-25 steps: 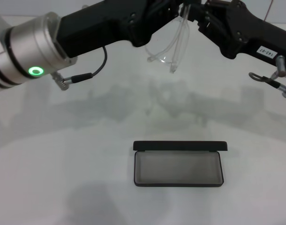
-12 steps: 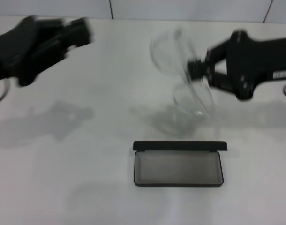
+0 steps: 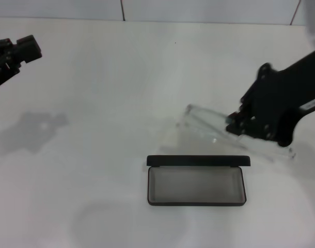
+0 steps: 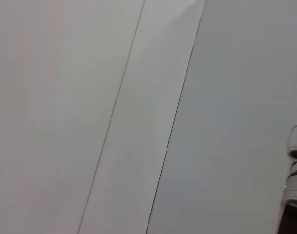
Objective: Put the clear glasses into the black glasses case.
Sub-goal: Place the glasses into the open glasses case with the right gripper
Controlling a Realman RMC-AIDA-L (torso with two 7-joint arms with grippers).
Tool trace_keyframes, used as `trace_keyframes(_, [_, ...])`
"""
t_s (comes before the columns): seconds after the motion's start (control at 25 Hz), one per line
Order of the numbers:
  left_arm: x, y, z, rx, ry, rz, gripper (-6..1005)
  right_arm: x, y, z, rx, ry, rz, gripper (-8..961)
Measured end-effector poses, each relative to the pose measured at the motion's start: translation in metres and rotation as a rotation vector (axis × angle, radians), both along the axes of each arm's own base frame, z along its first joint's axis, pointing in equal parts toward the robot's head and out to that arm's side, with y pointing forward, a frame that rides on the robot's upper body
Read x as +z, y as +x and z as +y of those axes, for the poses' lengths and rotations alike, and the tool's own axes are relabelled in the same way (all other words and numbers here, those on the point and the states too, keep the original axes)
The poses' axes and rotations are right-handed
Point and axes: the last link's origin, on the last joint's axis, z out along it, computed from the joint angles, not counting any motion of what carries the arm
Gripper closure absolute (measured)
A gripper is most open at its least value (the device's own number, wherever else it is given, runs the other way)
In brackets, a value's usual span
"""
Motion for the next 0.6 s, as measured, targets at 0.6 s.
trace_keyframes(0.6, [0.000,-0.005,0.003,0.033,0.029,0.007,910,-0.079,-0.010,-0.018,0.112,-0.014,-0.305,902])
